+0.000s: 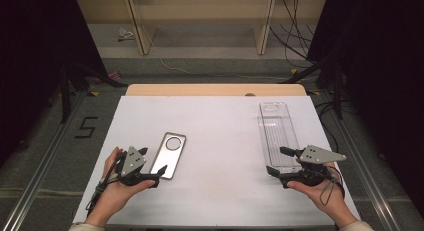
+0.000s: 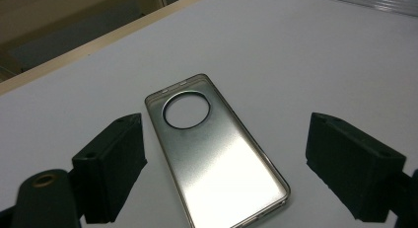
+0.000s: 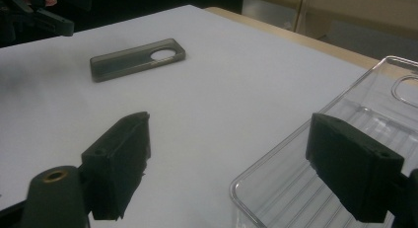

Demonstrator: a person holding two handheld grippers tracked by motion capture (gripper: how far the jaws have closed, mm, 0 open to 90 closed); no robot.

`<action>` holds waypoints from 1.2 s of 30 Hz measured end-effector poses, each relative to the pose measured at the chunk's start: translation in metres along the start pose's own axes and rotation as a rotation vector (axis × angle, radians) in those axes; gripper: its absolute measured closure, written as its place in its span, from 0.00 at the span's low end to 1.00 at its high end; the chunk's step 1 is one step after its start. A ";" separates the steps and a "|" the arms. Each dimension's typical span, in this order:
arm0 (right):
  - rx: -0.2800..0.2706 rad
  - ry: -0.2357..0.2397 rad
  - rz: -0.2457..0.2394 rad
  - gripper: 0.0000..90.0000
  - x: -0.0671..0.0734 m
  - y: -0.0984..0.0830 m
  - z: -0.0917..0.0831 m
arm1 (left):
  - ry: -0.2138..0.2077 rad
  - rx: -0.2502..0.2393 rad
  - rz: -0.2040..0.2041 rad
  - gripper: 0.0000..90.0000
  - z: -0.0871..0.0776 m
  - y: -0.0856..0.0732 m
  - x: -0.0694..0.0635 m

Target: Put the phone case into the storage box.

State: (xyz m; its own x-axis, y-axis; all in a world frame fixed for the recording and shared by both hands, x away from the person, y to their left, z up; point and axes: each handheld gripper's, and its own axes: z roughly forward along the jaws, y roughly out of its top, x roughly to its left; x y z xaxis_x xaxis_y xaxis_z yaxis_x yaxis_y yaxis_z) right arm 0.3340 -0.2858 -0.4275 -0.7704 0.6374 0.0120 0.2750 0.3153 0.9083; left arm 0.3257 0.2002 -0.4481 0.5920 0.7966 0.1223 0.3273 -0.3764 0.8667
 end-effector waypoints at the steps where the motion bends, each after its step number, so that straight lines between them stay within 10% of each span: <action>1: -0.002 0.001 -0.001 0.20 0.000 0.000 0.000 | 0.001 0.000 0.003 0.17 0.000 0.000 0.000; 7: -0.003 -0.002 -0.002 0.20 0.001 0.000 -0.001 | 0.022 0.013 0.013 0.26 -0.001 0.001 0.001; 16: -0.001 -0.005 -0.001 0.20 0.002 0.001 -0.001 | 0.144 0.160 -0.061 0.97 0.015 -0.002 0.022; 26: -0.004 -0.006 0.001 0.20 0.001 0.001 -0.001 | 0.120 0.358 -0.077 1.00 0.044 -0.024 0.035; 36: -0.002 -0.006 0.000 0.20 0.001 0.001 -0.001 | 0.088 0.384 -0.084 1.00 0.046 -0.027 0.034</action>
State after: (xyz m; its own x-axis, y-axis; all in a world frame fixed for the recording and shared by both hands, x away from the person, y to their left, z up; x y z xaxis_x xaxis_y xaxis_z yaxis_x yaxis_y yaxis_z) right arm 0.3327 -0.2851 -0.4266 -0.7670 0.6416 0.0095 0.2738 0.3138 0.9091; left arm 0.3709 0.2160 -0.4900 0.4912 0.8635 0.1141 0.6331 -0.4440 0.6340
